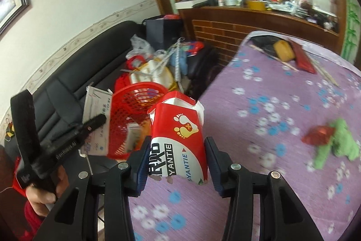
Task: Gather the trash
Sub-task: 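Carry both boxes over the red basket and open both tools, then reach the left tool to the red snack wrapper and close on it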
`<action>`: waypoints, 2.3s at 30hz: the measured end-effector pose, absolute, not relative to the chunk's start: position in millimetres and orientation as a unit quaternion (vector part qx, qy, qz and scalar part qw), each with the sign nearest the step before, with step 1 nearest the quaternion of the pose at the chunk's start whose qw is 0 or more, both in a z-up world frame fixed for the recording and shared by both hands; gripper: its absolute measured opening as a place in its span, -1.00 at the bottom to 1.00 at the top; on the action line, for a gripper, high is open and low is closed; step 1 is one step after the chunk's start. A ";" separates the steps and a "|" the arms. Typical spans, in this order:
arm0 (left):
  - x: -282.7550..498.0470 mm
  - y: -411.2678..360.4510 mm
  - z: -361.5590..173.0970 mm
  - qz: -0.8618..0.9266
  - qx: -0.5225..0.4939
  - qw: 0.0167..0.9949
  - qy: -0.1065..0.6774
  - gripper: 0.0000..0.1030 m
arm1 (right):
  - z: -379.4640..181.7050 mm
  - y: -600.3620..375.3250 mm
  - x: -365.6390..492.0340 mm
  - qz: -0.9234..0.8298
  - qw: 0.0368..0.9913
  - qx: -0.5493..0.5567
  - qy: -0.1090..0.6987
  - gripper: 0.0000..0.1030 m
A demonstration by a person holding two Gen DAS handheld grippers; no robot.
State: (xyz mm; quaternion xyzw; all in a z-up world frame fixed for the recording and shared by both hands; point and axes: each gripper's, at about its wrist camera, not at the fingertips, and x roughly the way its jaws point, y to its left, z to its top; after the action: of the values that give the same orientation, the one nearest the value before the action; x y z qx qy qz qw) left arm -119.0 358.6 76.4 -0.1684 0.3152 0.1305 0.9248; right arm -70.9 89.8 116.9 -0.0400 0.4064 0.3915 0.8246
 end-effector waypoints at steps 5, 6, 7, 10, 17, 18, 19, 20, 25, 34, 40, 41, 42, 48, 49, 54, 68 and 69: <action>-112.8 373.0 71.3 0.139 -0.173 0.921 0.319 -0.76 | 113.4 131.6 -63.0 0.403 0.815 -0.051 0.413 0.01; -111.8 375.6 70.6 0.140 -0.174 0.921 0.320 -0.76 | 112.4 139.1 -60.4 0.405 0.812 -0.050 0.417 0.01; -110.3 377.9 69.9 0.142 -0.175 0.920 0.320 -0.76 | 111.8 144.1 -58.2 0.407 0.811 -0.049 0.418 0.03; -108.7 383.5 68.6 0.148 -0.177 0.920 0.318 -0.76 | 110.0 162.6 -48.1 0.408 0.807 -0.042 0.424 0.13; -115.7 383.6 72.7 0.152 -0.183 0.922 0.306 -0.23 | 111.8 166.1 -41.3 0.423 0.800 -0.024 0.424 0.21; -115.8 382.3 73.0 0.149 -0.184 0.922 0.306 -0.23 | 112.4 159.5 -41.7 0.420 0.803 -0.021 0.422 0.21; -115.9 379.3 73.5 0.145 -0.184 0.923 0.306 -0.23 | 112.9 151.4 -41.9 0.417 0.806 -0.016 0.421 0.21; -115.3 375.2 74.5 0.142 -0.182 0.924 0.305 -0.23 | 112.9 144.5 -42.2 0.416 0.806 -0.011 0.420 0.21; -112.4 353.8 81.0 0.129 -0.165 0.930 0.303 -0.21 | 111.2 102.3 -40.9 0.407 0.809 0.016 0.424 0.21; -108.9 326.8 87.5 0.110 -0.157 0.931 0.311 -0.21 | 94.2 43.6 -39.0 0.375 0.817 0.031 0.437 0.21; -102.0 298.8 87.8 0.082 -0.132 0.934 0.323 -0.21 | 82.6 -10.5 -26.2 0.336 0.824 0.077 0.450 0.21; -100.4 294.2 86.7 0.076 -0.131 0.933 0.326 -0.20 | 82.8 -17.3 -24.6 0.328 0.827 0.082 0.450 0.21; -98.4 289.2 85.4 0.068 -0.132 0.932 0.330 -0.20 | 82.9 -27.8 -23.1 0.319 0.830 0.090 0.448 0.21; -84.9 256.0 76.8 0.031 -0.131 0.926 0.353 -0.19 | 84.7 -72.0 -21.2 0.291 0.839 0.118 0.443 0.21; -82.4 249.8 76.5 0.026 -0.126 0.926 0.355 -0.19 | 85.6 -81.2 -20.4 0.284 0.843 0.123 0.441 0.21; -65.3 223.2 67.0 0.009 -0.111 0.919 0.378 -0.16 | 86.3 -116.0 -15.6 0.262 0.845 0.156 0.439 0.21; -1.1 104.2 74.4 -0.062 -0.044 0.919 0.386 0.20 | 61.7 -211.3 17.6 0.172 0.849 0.252 0.432 0.21; 5.7 95.3 72.8 -0.065 -0.040 0.918 0.388 0.20 | 58.4 -216.6 19.8 0.169 0.848 0.257 0.431 0.21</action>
State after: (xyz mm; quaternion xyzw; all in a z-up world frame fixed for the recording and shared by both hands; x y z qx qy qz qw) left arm 5.7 95.3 72.8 -0.0402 0.3884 -0.0653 0.9183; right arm 19.8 -216.6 58.4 0.2568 0.4310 0.1688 0.8484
